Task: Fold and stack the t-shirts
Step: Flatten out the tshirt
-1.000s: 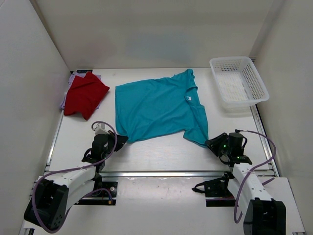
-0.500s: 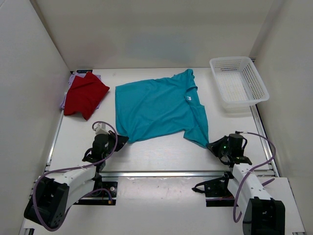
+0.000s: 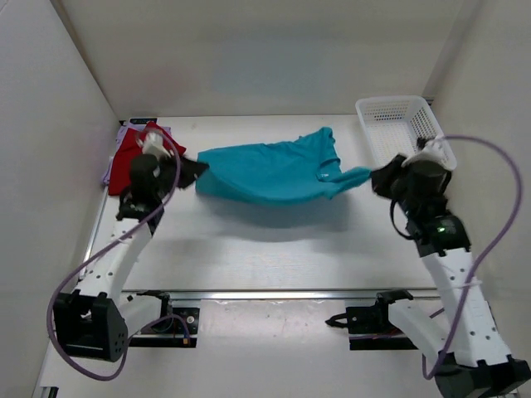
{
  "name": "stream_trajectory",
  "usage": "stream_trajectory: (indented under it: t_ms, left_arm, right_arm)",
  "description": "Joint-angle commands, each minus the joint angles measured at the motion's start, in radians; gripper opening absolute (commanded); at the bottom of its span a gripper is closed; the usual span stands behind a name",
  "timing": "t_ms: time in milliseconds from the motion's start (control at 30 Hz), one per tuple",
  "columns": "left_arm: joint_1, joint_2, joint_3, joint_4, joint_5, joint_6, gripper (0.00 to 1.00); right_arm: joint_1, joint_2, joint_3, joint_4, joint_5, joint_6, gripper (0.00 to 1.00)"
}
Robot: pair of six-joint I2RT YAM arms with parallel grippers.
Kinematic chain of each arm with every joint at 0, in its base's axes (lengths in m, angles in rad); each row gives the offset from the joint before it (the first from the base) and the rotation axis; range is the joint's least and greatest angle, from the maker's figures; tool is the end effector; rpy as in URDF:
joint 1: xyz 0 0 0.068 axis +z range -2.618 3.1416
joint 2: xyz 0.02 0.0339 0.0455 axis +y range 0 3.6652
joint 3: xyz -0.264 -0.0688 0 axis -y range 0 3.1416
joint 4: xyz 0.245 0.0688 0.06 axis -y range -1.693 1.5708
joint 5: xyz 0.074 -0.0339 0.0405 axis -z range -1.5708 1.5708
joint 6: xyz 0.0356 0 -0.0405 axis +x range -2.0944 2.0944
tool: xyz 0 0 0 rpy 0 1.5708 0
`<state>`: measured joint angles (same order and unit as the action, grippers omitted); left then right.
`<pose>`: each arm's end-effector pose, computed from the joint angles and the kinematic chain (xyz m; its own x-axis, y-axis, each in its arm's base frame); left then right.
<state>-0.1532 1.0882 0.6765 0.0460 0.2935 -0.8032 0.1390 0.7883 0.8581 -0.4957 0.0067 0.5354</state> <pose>0.2425 -0.0479 0.2656 -0.5427 -0.6132 -0.5740 0.0325 0.6676 -0.7438 0.1722 0.0239 0.3324 -0.4195 0.4565 -0.7846 0.0948 0.8817 0.4622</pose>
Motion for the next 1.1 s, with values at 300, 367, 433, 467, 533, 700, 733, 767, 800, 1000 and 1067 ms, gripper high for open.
stream_trajectory:
  t_ms: [300, 367, 433, 467, 533, 700, 733, 767, 800, 1000, 1067]
  left_arm:
    - [0.38, 0.036, 0.763, -0.285, 0.285, -0.013, 0.0]
    - [0.383, 0.051, 0.833, -0.31, 0.244, -0.004, 0.0]
    - [0.392, 0.079, 0.871, -0.327, 0.236, -0.01, 0.0]
    - [0.395, 0.096, 0.874, -0.319, 0.254, -0.013, 0.0]
    - [0.37, 0.099, 0.841, -0.316, 0.228, -0.004, 0.0]
    - [0.287, 0.133, 0.692, -0.325, 0.047, 0.101, 0.0]
    - [0.27, 0.154, 0.649, -0.296, 0.041, 0.113, 0.0]
    - [0.262, 0.194, 0.611, -0.287, 0.012, 0.111, 0.0]
    - [0.242, 0.212, 0.595, -0.267, -0.019, 0.114, 0.0]
    - [0.224, 0.484, 0.742, -0.235, -0.005, 0.107, 0.0]
    - [0.216, 0.562, 0.857, -0.262, 0.007, 0.098, 0.0]
  right_arm:
    - [0.423, 0.435, 1.232, -0.267, 0.588, -0.526, 0.0]
    - [0.54, 0.507, 1.28, -0.176, 0.69, -0.653, 0.0]
    - [0.528, 0.558, 1.329, -0.136, 0.641, -0.684, 0.01]
    - [0.439, 0.59, 1.338, -0.162, 0.527, -0.639, 0.0]
    - [0.244, 0.638, 1.345, -0.19, 0.242, -0.542, 0.0]
    - [0.03, 0.816, 1.311, -0.167, -0.079, -0.485, 0.0]
    - [-0.023, 0.877, 1.34, -0.167, -0.158, -0.459, 0.01]
    - [-0.042, 0.952, 1.354, -0.173, -0.186, -0.444, 0.0]
    - [-0.068, 0.994, 1.401, -0.173, -0.251, -0.456, 0.0]
    - [-0.104, 1.256, 1.538, -0.133, -0.283, -0.417, 0.0]
    - [-0.11, 1.281, 1.599, -0.075, -0.28, -0.379, 0.0]
